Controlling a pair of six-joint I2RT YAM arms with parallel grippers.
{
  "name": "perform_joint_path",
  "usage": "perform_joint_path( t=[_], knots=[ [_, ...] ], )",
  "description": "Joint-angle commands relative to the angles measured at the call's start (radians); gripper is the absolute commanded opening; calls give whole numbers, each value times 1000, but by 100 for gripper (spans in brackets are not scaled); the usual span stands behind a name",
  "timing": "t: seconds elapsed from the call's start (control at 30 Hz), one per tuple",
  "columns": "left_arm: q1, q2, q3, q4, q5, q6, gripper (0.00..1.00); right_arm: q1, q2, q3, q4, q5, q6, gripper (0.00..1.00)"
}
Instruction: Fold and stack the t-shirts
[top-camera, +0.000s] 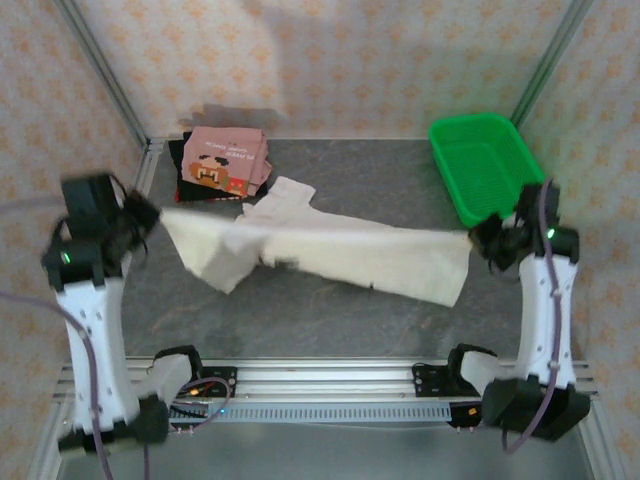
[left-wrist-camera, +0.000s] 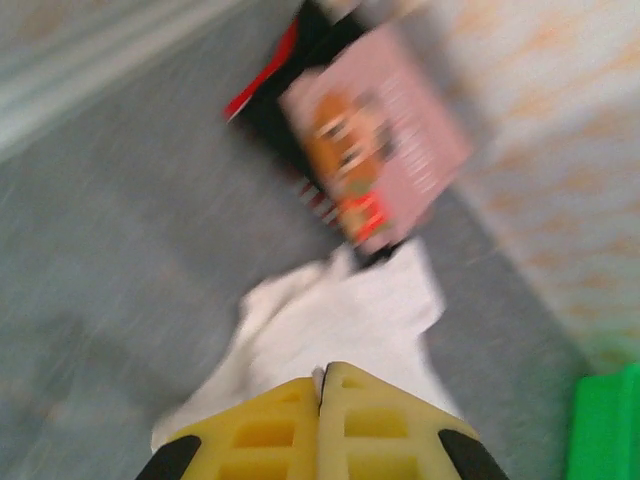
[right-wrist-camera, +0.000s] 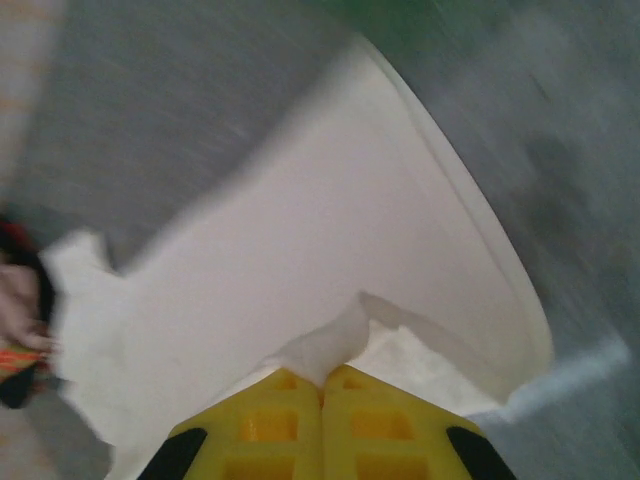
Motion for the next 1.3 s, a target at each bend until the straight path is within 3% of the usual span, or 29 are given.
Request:
perform_joint_path(
  t=[0.0, 0.2, 0.27, 0.33, 0.5, 0.73, 1.0, 1.07, 1.17, 1.27],
  knots=[
    [6, 160, 333, 156, -70, 110, 0, -9, 157, 376, 125, 38, -66, 0],
    [8, 460, 960, 9, -30, 164, 0, -11, 470, 1094, -9, 59, -75, 0],
    [17, 500, 1070, -18, -30, 175, 0, -12, 585, 1384, -115, 60, -73, 0],
    [32, 482, 1055, 11, -15, 181, 0, -19, 624, 1497, -116, 33, -39, 0],
    [61, 388, 899, 114, 7, 220, 0, -35, 494, 1322, 84, -13, 45, 0],
    [109, 378, 873, 71, -63, 287, 0, -137, 495, 1385, 160, -100, 149, 0],
    [114, 394, 861, 169, -89, 300, 0, -183, 541, 1386, 332, -207, 286, 0],
    [114, 409, 864, 190, -61, 284, 0, -183, 565, 1387, 351, -216, 305, 0],
    [111, 440, 865, 235, 86, 231, 0, -182, 598, 1330, 393, -302, 357, 0],
    [96, 423, 777, 288, 191, 210, 0, -147, 608, 1263, 308, -360, 301, 0]
  ],
)
